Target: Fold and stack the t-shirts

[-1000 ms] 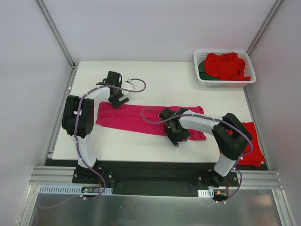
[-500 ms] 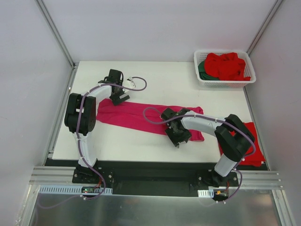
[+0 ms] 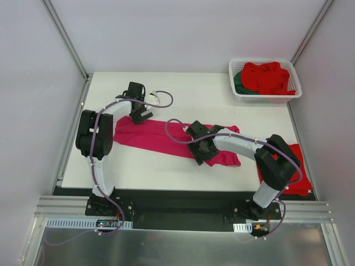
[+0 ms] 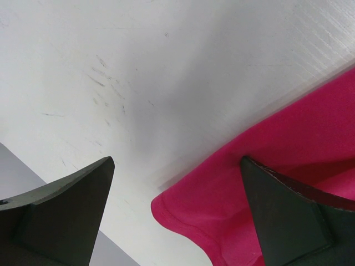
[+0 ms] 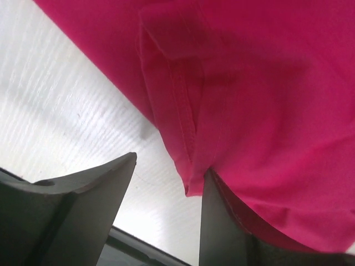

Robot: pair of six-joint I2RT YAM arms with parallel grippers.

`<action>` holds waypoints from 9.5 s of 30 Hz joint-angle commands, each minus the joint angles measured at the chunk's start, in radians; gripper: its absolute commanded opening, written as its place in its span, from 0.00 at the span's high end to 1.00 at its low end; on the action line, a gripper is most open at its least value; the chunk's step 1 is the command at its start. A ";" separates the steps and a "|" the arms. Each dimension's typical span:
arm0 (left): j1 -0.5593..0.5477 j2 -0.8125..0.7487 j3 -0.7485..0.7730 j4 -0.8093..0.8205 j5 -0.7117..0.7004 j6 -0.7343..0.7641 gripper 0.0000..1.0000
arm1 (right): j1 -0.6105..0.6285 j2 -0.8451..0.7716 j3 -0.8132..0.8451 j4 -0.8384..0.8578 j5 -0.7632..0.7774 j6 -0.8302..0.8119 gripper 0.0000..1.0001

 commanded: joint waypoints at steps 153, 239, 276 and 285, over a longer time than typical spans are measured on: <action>0.244 -0.418 -0.302 -0.293 -0.024 -0.275 0.01 | 0.071 0.301 0.439 0.179 0.204 -0.136 0.92; 0.486 -0.426 -0.290 -0.332 -0.039 -0.298 0.01 | 0.146 0.569 0.777 0.283 -0.031 -0.236 0.71; 0.510 -0.450 -0.345 -0.353 0.002 -0.306 0.01 | 0.143 0.667 0.826 0.395 -0.178 -0.286 0.72; 0.510 -0.450 -0.350 -0.355 0.008 -0.312 0.00 | 0.143 0.632 0.807 0.403 -0.173 -0.288 0.72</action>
